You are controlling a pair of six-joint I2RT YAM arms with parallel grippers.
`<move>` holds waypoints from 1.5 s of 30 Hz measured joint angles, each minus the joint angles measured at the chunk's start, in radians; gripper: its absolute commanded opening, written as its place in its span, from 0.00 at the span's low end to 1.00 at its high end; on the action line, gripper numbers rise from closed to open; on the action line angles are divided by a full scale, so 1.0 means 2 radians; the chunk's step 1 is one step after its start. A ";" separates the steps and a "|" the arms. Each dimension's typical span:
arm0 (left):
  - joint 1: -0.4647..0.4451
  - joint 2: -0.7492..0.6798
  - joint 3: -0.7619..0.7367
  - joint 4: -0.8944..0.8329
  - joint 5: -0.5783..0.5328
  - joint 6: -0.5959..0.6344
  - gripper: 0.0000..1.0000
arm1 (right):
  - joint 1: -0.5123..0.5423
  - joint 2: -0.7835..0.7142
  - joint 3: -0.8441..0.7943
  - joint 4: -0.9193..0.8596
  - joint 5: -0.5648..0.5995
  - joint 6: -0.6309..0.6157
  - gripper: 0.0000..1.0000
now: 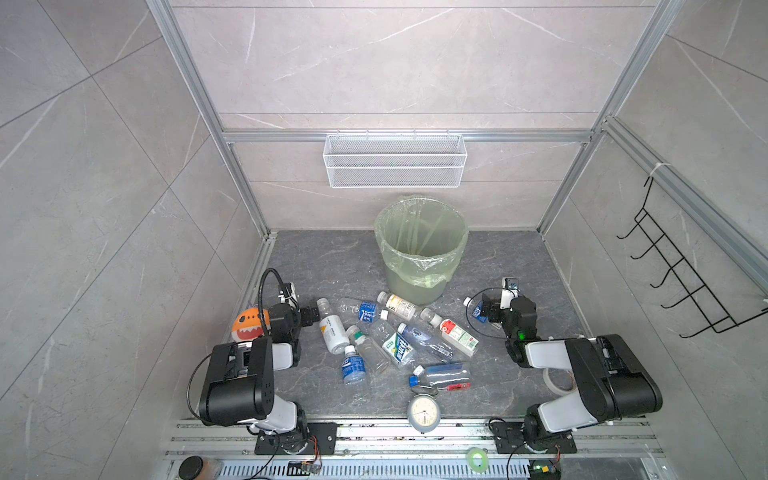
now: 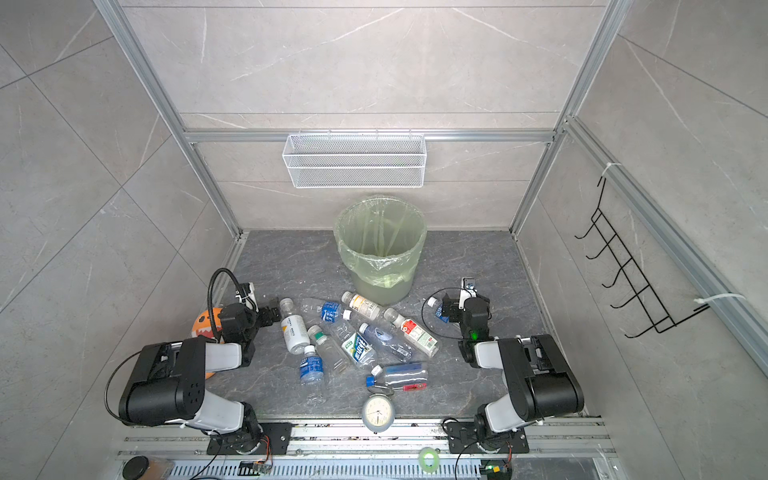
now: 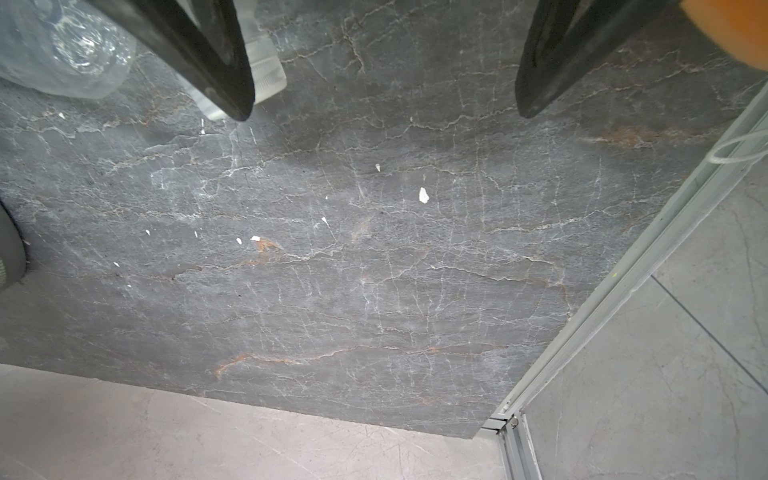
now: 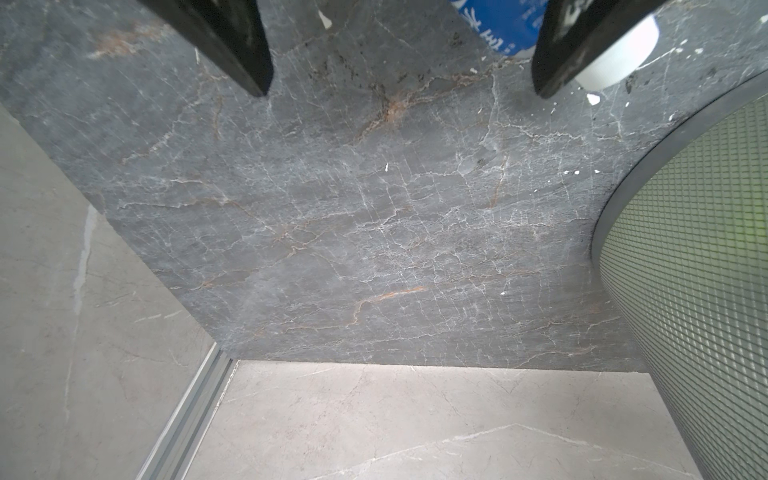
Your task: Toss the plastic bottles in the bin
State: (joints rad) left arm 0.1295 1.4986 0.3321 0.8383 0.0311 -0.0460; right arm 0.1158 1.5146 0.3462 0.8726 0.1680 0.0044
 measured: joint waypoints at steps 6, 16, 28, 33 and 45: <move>0.001 0.000 0.000 0.000 -0.002 -0.002 1.00 | 0.000 0.000 0.000 0.000 0.000 0.000 1.00; -0.027 -0.081 0.016 -0.087 -0.074 -0.008 1.00 | 0.001 -0.059 0.054 -0.114 0.006 0.001 1.00; -0.134 -0.227 0.083 -0.271 -0.249 -0.097 1.00 | 0.001 -0.042 0.383 -0.525 0.147 0.172 0.99; -0.170 -0.240 0.116 -0.332 -0.220 -0.149 1.00 | 0.001 -0.026 0.399 -0.606 0.111 0.202 1.00; -0.225 -0.240 0.190 -0.475 -0.171 -0.186 0.99 | 0.037 -0.105 0.345 -0.676 -0.003 0.181 1.00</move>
State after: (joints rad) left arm -0.3206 1.0180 0.7116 -0.1123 -0.3107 -0.4183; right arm 0.1902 1.3041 1.0367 -0.4789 0.1623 0.3660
